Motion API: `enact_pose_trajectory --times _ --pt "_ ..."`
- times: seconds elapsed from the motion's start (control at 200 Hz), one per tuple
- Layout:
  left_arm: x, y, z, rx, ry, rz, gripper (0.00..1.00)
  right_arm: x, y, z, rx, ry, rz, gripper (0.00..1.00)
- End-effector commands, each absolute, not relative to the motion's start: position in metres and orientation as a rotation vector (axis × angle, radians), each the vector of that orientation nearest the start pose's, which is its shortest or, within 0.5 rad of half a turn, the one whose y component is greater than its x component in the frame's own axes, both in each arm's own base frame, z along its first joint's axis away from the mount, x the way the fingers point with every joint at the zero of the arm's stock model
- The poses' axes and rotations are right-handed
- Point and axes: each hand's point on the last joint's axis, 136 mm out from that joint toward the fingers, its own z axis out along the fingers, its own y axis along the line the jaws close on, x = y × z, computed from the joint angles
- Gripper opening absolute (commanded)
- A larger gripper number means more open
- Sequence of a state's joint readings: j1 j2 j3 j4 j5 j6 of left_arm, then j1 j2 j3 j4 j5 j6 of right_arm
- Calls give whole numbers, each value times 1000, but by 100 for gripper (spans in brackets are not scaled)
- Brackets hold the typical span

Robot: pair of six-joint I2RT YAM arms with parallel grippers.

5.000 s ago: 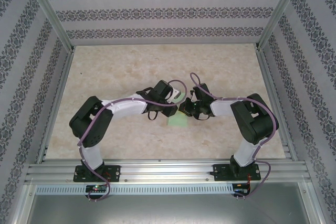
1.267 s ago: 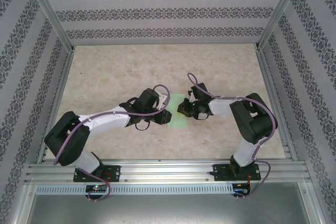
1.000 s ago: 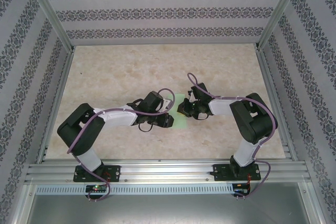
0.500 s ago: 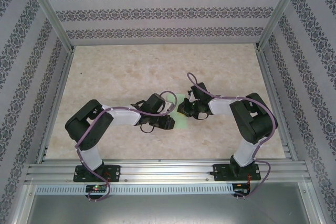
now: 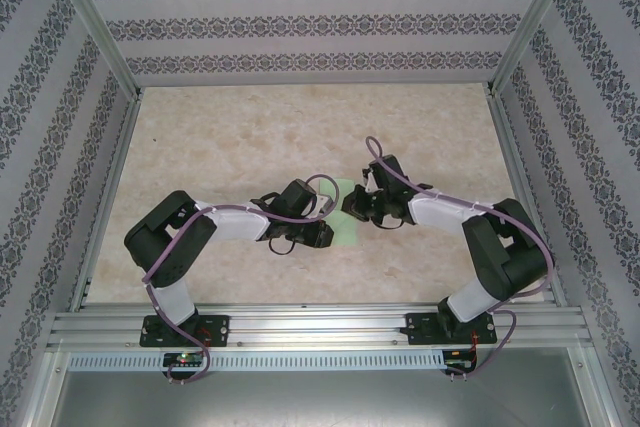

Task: Fold a paper plane with a square sheet of paper (fold left side to right side)
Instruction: Fold the triangle a second time at the center of the table.

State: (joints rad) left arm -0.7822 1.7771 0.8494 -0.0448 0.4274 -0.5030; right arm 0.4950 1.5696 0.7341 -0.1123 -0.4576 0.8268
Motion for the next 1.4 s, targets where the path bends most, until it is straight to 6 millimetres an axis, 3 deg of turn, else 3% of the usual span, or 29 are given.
enact_pose_trajectory --times 0.0,0.295,0.644,0.989,1.394 --pt "221 -324 2 596 2760 -896 23 263 249 40 291 2765 1094 8" --pt "220 -323 0 603 2764 -879 23 259 264 29 295 2779 1121 7" --pt "219 -322 -1 601 2767 -870 22 262 265 16 327 2808 1076 8" --pt "216 -315 -7 594 2788 -839 22 264 242 -2 294 2884 832 8" --pt "210 -308 -15 587 2810 -819 21 295 221 8 282 2850 745 8"
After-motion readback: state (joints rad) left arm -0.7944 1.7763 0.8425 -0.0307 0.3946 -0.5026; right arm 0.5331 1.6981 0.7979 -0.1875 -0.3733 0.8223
